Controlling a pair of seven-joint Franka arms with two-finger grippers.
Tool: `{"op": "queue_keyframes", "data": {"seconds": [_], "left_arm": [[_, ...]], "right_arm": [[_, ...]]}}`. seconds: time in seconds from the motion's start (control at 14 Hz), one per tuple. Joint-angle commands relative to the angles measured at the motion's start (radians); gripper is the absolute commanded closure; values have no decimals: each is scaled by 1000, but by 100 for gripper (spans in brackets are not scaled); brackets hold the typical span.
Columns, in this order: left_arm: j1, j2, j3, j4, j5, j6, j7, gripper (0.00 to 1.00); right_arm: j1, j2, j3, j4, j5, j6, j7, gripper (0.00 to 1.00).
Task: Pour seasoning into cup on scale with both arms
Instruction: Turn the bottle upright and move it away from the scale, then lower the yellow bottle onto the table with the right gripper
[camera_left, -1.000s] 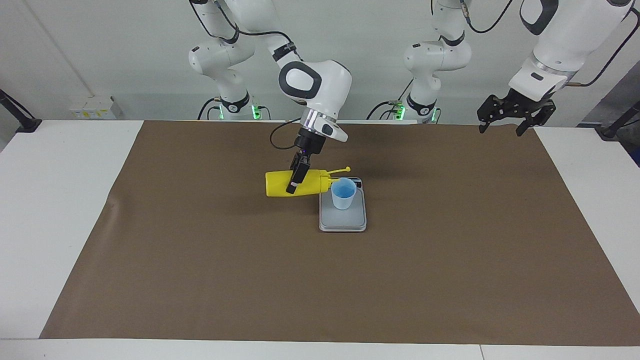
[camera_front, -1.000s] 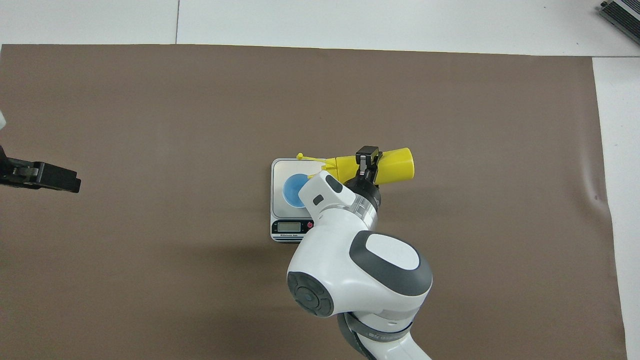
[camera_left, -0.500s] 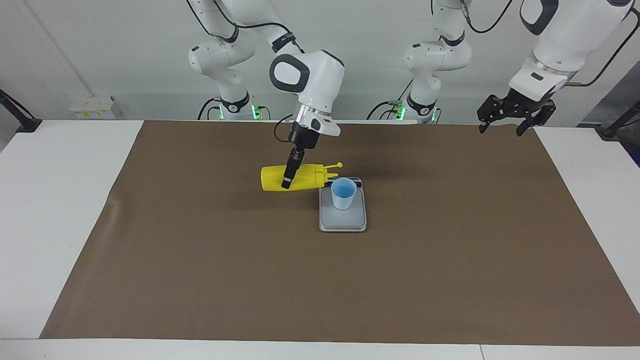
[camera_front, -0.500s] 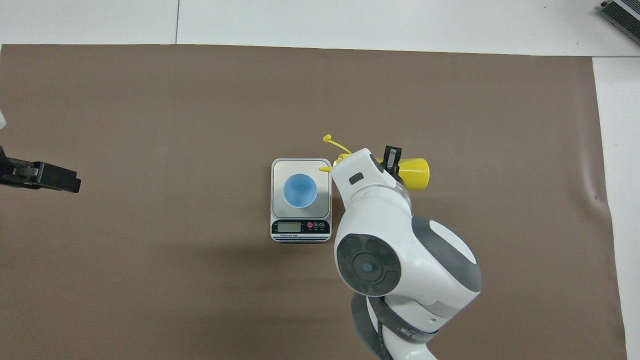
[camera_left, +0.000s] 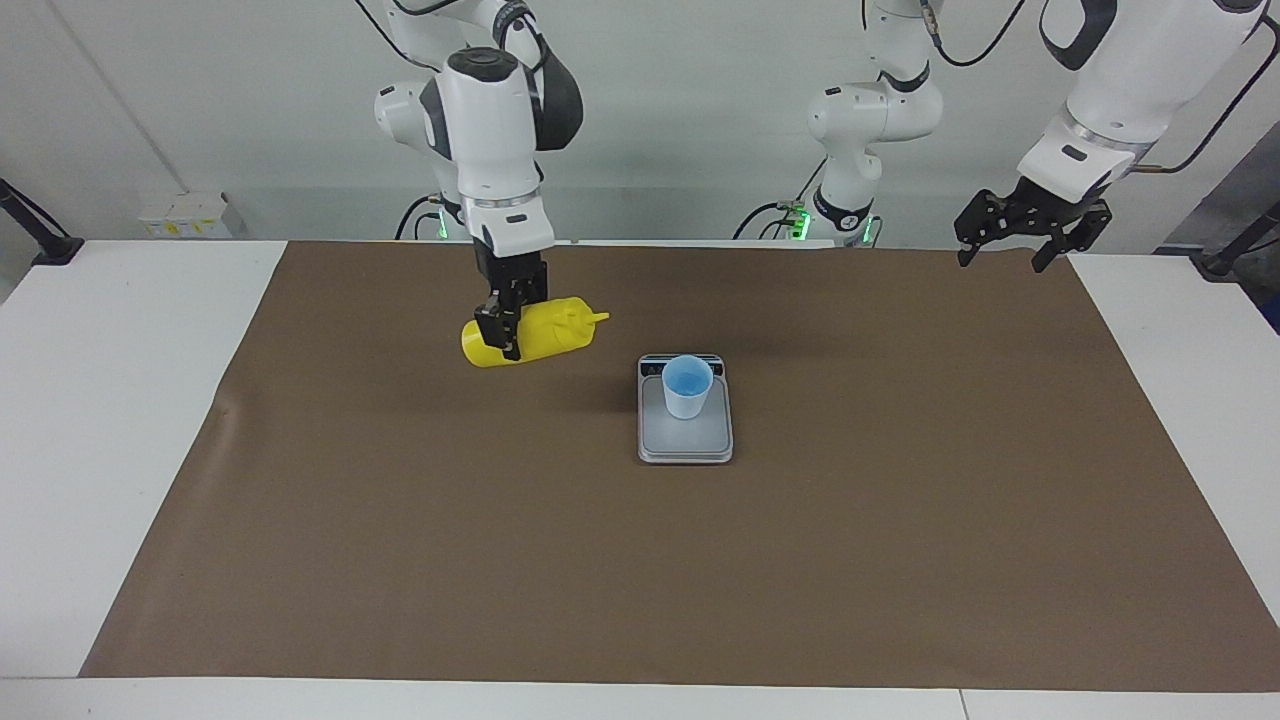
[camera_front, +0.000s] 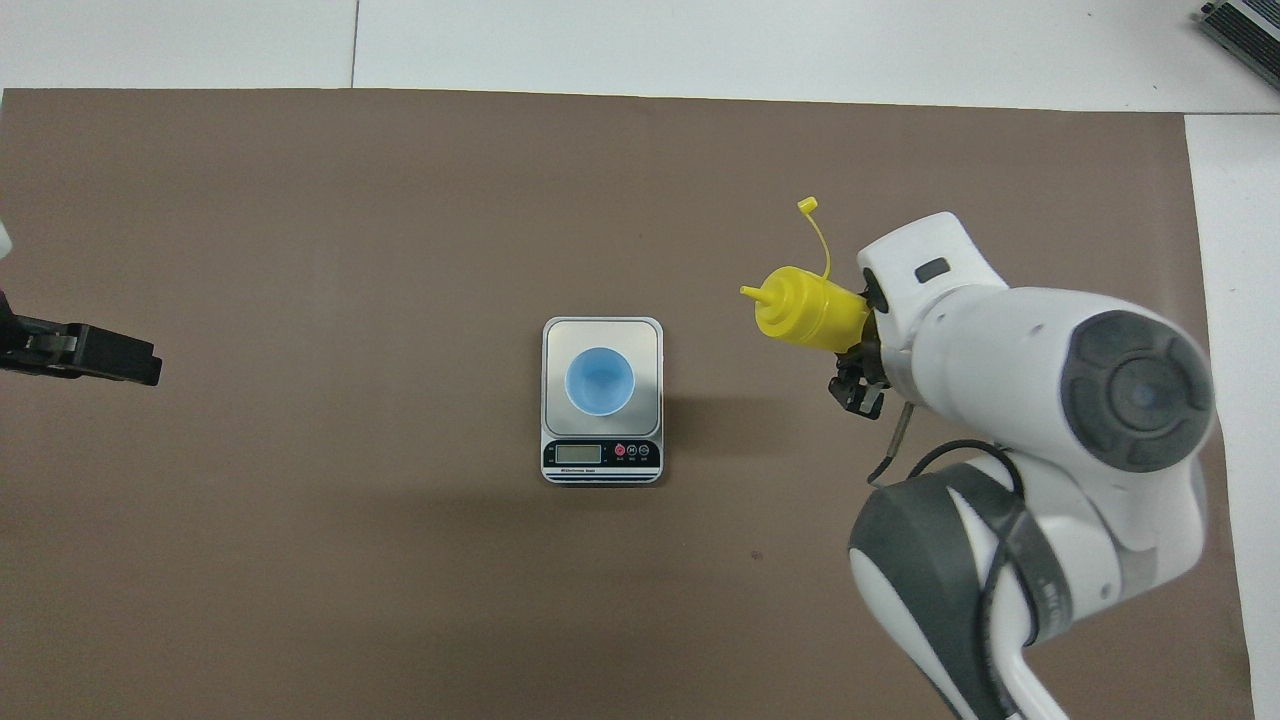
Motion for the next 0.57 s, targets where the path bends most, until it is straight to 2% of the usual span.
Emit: {"op": "queue_keyframes", "data": {"seconds": [0.0, 0.5], "left_arm": [[10, -14, -9, -16, 13, 6, -7, 0], [10, -14, -9, -16, 13, 6, -7, 0]], "right_arm": [[-129, -13, 6, -10, 224, 25, -268, 100], [-364, 16, 5, -33, 687, -13, -781, 100]]}}
